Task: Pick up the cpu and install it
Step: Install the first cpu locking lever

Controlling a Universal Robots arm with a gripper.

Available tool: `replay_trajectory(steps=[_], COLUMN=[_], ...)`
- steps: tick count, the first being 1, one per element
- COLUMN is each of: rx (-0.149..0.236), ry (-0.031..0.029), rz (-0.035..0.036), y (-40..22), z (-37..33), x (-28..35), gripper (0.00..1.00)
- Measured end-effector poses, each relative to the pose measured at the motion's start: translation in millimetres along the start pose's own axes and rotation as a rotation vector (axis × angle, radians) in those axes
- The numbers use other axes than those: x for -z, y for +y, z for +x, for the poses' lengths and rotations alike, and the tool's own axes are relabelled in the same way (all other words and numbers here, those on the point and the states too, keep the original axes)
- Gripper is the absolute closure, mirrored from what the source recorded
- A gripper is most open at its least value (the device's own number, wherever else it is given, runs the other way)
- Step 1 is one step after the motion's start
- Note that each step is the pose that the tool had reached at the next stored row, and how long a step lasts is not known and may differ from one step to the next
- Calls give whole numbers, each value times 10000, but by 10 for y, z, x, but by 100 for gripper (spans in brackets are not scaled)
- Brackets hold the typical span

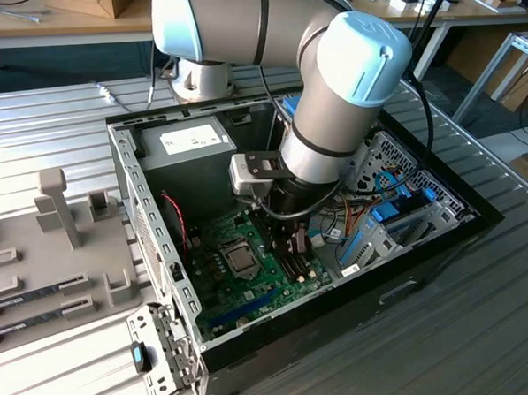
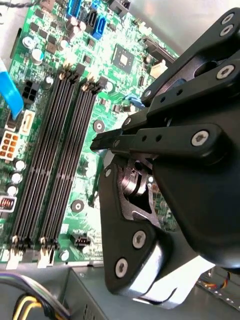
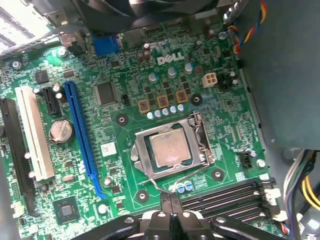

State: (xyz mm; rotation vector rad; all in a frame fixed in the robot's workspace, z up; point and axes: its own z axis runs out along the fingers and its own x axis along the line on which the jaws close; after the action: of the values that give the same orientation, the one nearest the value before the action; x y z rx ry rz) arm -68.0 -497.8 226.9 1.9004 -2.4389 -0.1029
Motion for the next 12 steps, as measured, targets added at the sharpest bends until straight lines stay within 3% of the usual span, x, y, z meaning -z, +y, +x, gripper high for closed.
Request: replay_trajectory(steps=[5, 12], rx=[0, 0], ry=[-1, 0], rz=[0, 0], y=[20, 66], z=[-68, -240], x=[32, 71], gripper=[89, 89])
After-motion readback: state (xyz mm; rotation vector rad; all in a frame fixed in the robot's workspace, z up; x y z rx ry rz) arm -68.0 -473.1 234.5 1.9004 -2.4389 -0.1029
